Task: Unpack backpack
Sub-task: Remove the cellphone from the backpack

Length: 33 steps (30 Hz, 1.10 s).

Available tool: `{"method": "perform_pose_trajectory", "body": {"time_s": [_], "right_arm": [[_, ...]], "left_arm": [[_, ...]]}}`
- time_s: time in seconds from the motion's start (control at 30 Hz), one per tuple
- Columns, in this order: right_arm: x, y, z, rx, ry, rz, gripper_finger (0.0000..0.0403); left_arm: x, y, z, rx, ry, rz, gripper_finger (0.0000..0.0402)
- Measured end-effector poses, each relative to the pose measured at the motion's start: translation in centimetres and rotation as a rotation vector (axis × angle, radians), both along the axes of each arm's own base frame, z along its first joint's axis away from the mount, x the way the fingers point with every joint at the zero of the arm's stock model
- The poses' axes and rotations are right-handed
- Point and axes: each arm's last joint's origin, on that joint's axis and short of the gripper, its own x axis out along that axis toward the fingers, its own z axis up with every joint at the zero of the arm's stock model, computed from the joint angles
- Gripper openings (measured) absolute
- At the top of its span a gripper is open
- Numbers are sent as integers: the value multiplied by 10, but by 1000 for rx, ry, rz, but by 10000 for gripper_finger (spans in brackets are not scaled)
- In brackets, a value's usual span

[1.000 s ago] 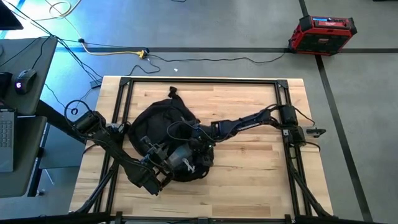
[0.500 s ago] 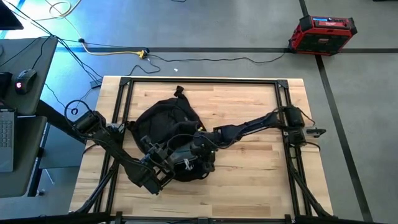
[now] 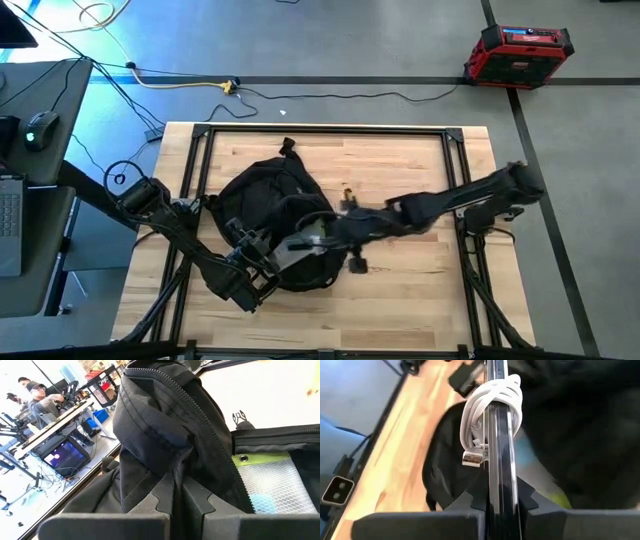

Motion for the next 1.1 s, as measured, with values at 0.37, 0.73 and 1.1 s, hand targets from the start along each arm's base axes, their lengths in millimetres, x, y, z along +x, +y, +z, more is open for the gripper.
{"method": "perform_pose_trajectory", "body": {"time_s": [0.37,0.73,1.1], "right_arm": [[-115,-72,25,-112,98,-738,13],[-126,-174,-99,285,-185,-1040,13],[-97,-219,-177,505,-302,-1173,15]], "left_arm": [[0,-1,0,-2,5,-4,0],[0,-2,0,16,10,-20,0],[1,-2,0,25,3,-23,0]]}}
